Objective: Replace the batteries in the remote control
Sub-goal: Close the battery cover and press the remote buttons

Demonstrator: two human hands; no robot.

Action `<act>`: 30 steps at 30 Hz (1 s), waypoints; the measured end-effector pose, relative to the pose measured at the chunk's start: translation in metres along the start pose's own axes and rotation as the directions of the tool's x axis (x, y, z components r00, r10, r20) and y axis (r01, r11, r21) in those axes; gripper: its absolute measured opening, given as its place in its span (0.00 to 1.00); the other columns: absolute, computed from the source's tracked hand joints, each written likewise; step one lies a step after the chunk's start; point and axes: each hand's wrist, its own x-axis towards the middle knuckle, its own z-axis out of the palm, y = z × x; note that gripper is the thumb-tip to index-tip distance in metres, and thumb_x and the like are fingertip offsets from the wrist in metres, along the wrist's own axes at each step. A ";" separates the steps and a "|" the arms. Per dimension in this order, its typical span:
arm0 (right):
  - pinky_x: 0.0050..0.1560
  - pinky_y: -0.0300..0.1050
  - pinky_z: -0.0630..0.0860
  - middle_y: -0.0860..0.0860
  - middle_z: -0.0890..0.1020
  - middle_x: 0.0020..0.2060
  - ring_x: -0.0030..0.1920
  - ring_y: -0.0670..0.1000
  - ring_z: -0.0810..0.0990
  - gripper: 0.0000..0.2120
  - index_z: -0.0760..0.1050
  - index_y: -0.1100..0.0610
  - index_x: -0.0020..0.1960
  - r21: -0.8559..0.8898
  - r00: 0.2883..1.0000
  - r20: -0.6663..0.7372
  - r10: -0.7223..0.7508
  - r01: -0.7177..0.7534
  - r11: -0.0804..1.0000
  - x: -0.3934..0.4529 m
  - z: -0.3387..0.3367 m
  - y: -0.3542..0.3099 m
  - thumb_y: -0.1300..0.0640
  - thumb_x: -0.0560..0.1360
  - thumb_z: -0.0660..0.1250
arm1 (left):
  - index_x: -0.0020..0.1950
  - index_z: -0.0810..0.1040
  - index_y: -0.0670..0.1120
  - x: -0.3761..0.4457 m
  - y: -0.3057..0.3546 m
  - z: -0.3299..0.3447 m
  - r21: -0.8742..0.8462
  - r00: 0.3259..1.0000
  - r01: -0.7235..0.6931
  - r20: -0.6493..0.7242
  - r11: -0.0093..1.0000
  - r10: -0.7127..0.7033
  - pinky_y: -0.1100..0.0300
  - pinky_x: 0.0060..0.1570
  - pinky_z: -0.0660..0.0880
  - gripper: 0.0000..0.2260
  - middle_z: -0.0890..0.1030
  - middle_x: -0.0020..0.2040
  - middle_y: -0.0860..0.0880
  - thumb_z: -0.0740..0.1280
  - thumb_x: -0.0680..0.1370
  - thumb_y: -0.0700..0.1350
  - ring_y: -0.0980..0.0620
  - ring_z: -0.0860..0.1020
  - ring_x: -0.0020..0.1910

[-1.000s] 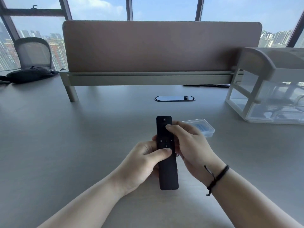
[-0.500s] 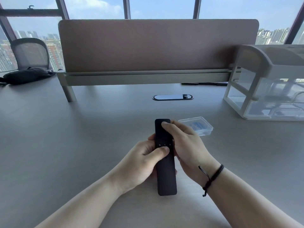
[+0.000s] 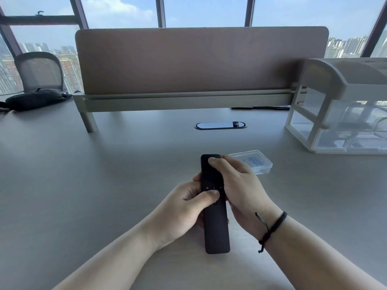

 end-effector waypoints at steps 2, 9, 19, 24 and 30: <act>0.39 0.47 0.77 0.57 0.86 0.36 0.35 0.55 0.81 0.11 0.79 0.59 0.41 -0.007 1.000 0.002 0.000 0.000 1.000 0.000 0.000 0.000 0.57 0.79 0.64 | 0.43 0.83 0.48 0.000 -0.001 0.000 -0.005 1.000 -0.003 0.005 1.000 0.003 0.42 0.46 0.79 0.11 0.85 0.39 0.45 0.62 0.81 0.44 0.42 0.85 0.42; 0.39 0.51 0.77 0.56 0.87 0.39 0.37 0.53 0.82 0.06 0.80 0.62 0.47 -0.007 0.997 0.078 0.017 -0.016 1.000 0.002 -0.002 0.002 0.61 0.77 0.66 | 0.42 0.83 0.48 0.001 -0.001 -0.002 -0.100 1.000 -0.022 -0.023 0.995 0.019 0.51 0.40 0.79 0.14 0.85 0.38 0.43 0.61 0.82 0.42 0.43 0.85 0.40; 0.37 0.44 0.79 0.55 0.86 0.37 0.35 0.50 0.83 0.04 0.80 0.63 0.44 -0.037 0.996 0.081 -0.049 0.052 0.998 0.003 -0.003 0.005 0.67 0.75 0.66 | 0.43 0.83 0.44 0.004 -0.006 -0.002 -0.086 0.999 -0.031 -0.032 0.996 0.028 0.44 0.45 0.80 0.09 0.84 0.39 0.44 0.65 0.79 0.45 0.42 0.84 0.41; 0.38 0.43 0.79 0.55 0.86 0.37 0.35 0.50 0.83 0.04 0.80 0.63 0.45 -0.032 0.994 0.086 -0.067 0.070 0.997 0.004 -0.004 0.006 0.67 0.75 0.66 | 0.43 0.83 0.44 0.005 -0.007 -0.003 -0.089 0.999 -0.034 -0.028 0.995 0.032 0.42 0.45 0.79 0.10 0.84 0.39 0.43 0.65 0.76 0.46 0.41 0.84 0.41; 0.38 0.44 0.79 0.55 0.86 0.37 0.36 0.50 0.83 0.05 0.80 0.62 0.45 -0.053 0.993 0.085 -0.079 0.083 0.995 0.003 -0.004 0.005 0.67 0.75 0.65 | 0.45 0.82 0.42 0.004 -0.006 -0.002 -0.084 0.999 -0.022 -0.034 0.996 0.020 0.47 0.42 0.80 0.11 0.84 0.38 0.44 0.62 0.82 0.41 0.43 0.84 0.40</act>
